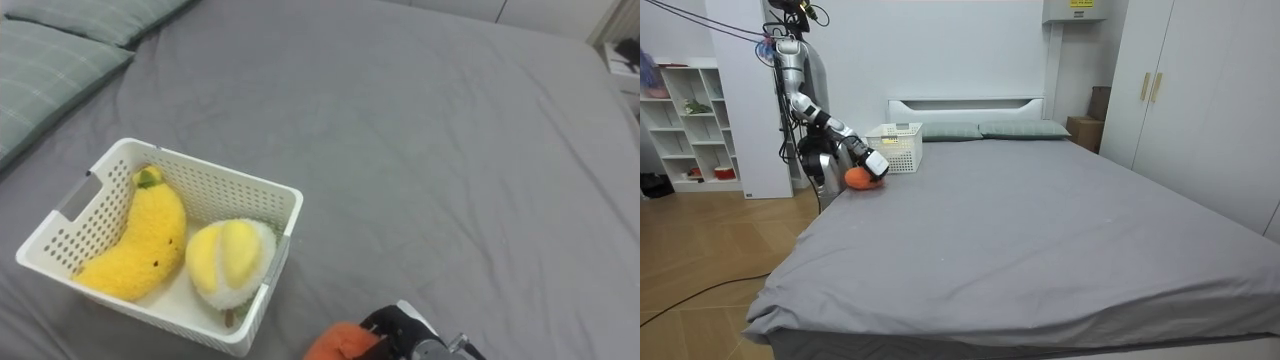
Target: Collect toys from the bed
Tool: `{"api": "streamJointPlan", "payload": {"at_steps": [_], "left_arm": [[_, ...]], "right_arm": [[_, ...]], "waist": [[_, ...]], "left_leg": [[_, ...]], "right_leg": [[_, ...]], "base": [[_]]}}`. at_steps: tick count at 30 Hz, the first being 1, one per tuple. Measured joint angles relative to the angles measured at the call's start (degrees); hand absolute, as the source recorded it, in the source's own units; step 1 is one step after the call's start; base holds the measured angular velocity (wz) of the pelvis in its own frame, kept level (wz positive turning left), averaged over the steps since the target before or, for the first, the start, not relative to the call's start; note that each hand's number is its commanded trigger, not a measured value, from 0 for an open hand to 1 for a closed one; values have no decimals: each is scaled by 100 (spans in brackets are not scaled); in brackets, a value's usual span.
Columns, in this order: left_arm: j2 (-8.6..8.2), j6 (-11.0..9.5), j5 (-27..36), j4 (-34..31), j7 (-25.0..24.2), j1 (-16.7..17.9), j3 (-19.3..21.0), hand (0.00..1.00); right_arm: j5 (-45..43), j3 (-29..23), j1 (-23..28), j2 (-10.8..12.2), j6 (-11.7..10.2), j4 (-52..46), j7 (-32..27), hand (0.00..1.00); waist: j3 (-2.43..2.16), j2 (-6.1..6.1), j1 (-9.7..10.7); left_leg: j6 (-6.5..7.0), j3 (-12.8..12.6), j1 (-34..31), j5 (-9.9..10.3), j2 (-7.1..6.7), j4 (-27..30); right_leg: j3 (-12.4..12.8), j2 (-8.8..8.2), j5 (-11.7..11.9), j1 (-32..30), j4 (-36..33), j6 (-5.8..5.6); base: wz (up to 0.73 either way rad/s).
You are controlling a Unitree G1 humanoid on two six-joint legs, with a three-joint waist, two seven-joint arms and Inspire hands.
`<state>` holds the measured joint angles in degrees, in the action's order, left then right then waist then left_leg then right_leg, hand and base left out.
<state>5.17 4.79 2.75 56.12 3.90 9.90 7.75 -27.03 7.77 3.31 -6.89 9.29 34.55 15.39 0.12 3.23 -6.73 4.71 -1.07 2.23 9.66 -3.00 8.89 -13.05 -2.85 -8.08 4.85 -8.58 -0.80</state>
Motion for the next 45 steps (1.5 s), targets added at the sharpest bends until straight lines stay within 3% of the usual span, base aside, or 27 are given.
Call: {"api": "streamJointPlan", "payload": {"at_steps": [10,20,27,30,34,39,45], "left_arm": [[-3,-1,-4,22,-28,13,39,0],[1,8,-7,34,-73,-10,285,0],[1,7,-14,162,-45,-27,321,0],[13,-1,-61,211,-29,-22,346,0],[33,-18,-60,225,24,-24,449,0],[105,-18,-60,302,100,-6,454,0],[94,-56,-100,313,100,-12,441,0]], "right_arm": [[-203,-1,-1,2,17,-446,112,100],[-245,-78,9,-169,72,-2449,123,100],[-244,-464,6,-336,79,-3359,71,100],[-252,-528,0,-426,79,-3838,59,100],[-253,-681,-42,-420,80,-4286,0,100],[-251,-688,-100,-379,80,-4724,-38,100],[-250,-688,-356,-314,79,-4860,-108,100]], "waist": [[10,12,-13],[1,138,10],[52,60,25],[39,79,22],[33,185,30],[-8,286,20],[38,223,5]], "left_leg": [[1,-15,29,-2,-1,-3],[5,-64,50,0,0,24],[7,-106,40,4,6,2],[4,-126,40,2,18,-25],[5,-153,42,2,20,-25],[7,-164,72,2,18,-21],[12,-172,99,15,23,-39]], "right_leg": [[51,1,0,8,-8,0],[110,1,0,7,-7,0],[150,2,0,-23,-33,0],[169,12,-3,-43,-44,3],[184,10,-3,-47,-43,2],[211,10,-1,-38,-44,0],[210,10,-2,-10,-57,0]], "base": [[-1],[-3],[-3],[-3],[0],[0],[0]]}}
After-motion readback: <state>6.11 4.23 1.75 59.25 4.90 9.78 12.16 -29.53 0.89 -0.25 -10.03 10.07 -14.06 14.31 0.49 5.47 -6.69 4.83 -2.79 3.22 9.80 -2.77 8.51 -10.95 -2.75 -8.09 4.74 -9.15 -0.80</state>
